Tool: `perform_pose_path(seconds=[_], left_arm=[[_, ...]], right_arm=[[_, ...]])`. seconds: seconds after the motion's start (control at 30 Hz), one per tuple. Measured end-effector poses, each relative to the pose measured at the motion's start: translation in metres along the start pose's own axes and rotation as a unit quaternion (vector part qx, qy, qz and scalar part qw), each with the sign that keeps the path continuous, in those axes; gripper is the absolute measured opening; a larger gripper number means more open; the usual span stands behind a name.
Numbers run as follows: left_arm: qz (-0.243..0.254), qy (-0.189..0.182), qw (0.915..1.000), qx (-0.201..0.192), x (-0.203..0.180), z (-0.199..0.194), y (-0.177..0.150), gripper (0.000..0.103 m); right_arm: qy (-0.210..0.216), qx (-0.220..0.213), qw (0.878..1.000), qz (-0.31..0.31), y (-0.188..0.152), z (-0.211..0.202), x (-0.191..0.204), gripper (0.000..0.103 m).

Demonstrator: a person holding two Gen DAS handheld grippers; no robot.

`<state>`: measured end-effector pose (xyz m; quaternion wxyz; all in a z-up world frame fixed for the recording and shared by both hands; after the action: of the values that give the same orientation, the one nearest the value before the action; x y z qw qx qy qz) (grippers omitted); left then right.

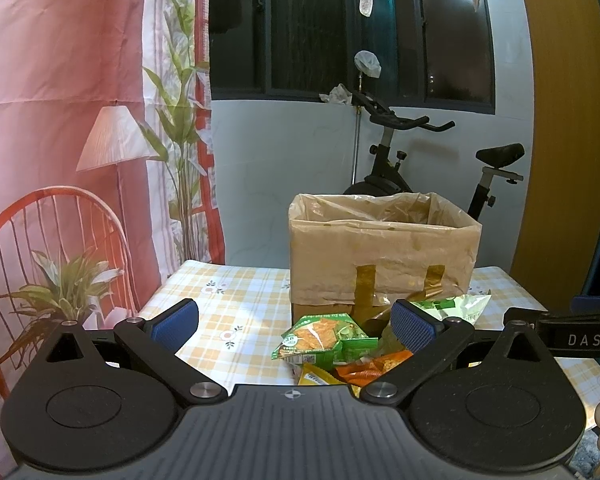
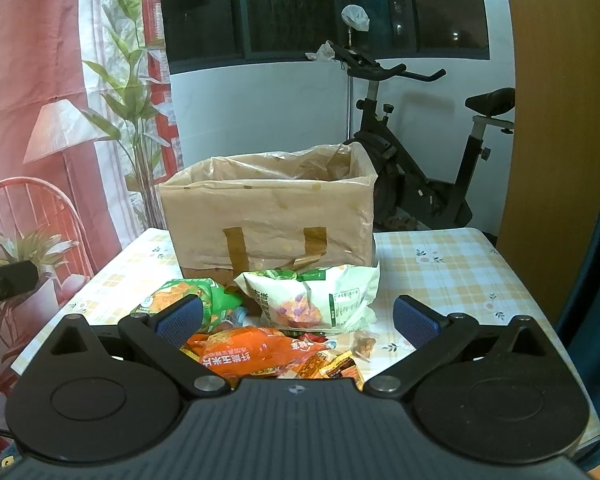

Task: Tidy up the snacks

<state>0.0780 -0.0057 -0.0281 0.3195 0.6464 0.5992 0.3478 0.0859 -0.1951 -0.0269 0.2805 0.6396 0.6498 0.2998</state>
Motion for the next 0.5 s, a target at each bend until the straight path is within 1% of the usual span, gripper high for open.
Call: perform_pose_path(seconds=[0.5], left_arm=[[-0.001,0.0,1.0,0.0,0.0,0.0002,-0.001,0.103]], right_arm=[[0.0,0.002,1.0,-0.001,-0.0002,0.0003,0.0013,0.103]])
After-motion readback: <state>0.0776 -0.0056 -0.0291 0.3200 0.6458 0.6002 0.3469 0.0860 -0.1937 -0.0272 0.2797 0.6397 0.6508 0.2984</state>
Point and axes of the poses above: each gripper's, at about its wrist camera, not at the fingertips, and z roughly the way its jaws point, x to its left, y to its top, the point moved 9 cm from there along z, roughly the way its jaws point, and after that the axes turned 12 degrees about x, right-handed, at the moved point
